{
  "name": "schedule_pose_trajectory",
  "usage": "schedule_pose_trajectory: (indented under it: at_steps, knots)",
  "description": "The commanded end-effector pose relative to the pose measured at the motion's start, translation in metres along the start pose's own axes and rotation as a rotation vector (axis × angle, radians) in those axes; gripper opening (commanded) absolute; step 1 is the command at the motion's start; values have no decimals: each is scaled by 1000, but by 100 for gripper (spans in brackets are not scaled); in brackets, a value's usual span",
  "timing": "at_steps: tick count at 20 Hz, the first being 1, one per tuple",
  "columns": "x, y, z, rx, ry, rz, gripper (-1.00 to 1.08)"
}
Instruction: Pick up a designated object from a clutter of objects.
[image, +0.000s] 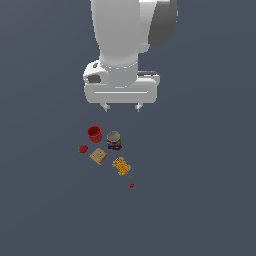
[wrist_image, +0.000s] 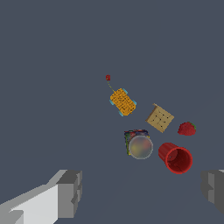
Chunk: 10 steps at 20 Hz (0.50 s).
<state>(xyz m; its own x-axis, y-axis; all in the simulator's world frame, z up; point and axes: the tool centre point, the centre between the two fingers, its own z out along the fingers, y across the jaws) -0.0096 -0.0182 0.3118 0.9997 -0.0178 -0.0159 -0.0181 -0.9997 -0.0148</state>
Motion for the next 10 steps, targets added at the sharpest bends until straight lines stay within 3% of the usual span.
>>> schedule_pose_trajectory:
  at_steps: [1,10]
  knots:
    - [0,0,0,0,0,0,100]
    - [7,12,-11,29,38,34,100]
